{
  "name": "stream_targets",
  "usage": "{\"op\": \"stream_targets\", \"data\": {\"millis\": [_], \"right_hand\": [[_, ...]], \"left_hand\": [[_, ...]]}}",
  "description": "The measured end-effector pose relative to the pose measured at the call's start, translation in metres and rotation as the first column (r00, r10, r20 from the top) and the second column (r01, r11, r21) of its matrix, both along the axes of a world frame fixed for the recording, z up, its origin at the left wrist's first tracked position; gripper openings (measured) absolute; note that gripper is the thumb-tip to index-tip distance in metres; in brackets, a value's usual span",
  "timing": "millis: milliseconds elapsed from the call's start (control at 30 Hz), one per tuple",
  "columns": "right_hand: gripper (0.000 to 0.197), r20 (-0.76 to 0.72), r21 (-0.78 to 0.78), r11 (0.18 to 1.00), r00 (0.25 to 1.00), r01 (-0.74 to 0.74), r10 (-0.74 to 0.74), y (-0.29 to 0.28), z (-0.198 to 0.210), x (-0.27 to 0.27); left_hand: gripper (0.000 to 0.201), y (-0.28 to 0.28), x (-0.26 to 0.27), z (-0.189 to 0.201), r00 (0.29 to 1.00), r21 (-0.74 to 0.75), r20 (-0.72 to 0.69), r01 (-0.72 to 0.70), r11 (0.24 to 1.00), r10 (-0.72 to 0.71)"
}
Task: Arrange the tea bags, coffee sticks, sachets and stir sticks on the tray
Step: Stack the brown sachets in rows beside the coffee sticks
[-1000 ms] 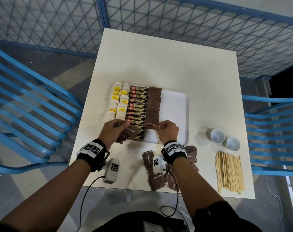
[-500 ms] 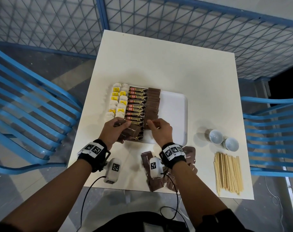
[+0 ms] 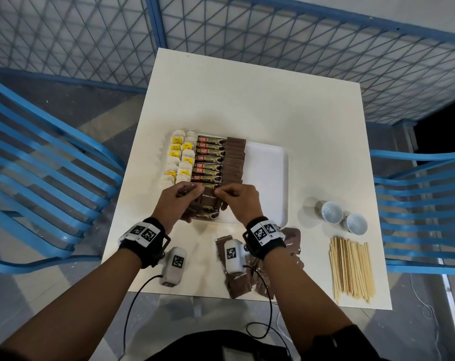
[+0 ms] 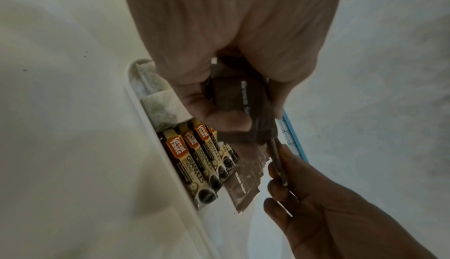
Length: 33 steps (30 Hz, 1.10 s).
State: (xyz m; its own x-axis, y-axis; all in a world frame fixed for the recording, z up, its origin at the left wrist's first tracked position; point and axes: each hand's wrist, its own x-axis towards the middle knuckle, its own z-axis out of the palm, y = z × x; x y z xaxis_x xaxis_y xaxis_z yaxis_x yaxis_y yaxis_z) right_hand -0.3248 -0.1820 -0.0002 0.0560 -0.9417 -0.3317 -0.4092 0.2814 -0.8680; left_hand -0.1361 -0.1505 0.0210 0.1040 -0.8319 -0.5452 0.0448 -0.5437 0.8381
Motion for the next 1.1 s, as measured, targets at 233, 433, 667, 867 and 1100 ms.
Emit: {"op": "stream_targets", "data": {"millis": [233, 433, 667, 867, 1100], "right_hand": [[0.013, 0.03, 0.01, 0.998, 0.998, 0.057, -0.057, -0.001, -0.001, -0.007], [0.025, 0.006, 0.047, 0.998, 0.999, -0.036, 0.036, 0.002, -0.001, -0.008], [0.007, -0.039, 0.018, 0.998, 0.997, 0.067, -0.067, -0.001, -0.007, -0.022], [0.016, -0.206, 0.039, 0.991, 0.971, 0.131, -0.12, 0.008, -0.027, -0.045], [0.013, -0.299, 0.084, 0.99, 0.951, 0.111, -0.081, 0.014, -0.035, -0.038]], "left_hand": [[0.024, 0.003, -0.001, -0.004, 0.996, 0.076, 0.001, 0.092, 0.993, -0.092], [0.02, 0.002, -0.004, -0.003, 0.998, 0.065, 0.003, 0.059, 0.996, -0.059], [0.034, 0.002, -0.005, -0.001, 0.996, 0.116, -0.088, 0.022, 0.993, -0.012], [0.031, 0.006, 0.001, -0.005, 0.963, 0.168, -0.263, -0.011, 0.986, 0.055], [0.037, 0.008, 0.007, -0.014, 0.96, 0.136, -0.278, 0.027, 0.99, 0.012]]}}
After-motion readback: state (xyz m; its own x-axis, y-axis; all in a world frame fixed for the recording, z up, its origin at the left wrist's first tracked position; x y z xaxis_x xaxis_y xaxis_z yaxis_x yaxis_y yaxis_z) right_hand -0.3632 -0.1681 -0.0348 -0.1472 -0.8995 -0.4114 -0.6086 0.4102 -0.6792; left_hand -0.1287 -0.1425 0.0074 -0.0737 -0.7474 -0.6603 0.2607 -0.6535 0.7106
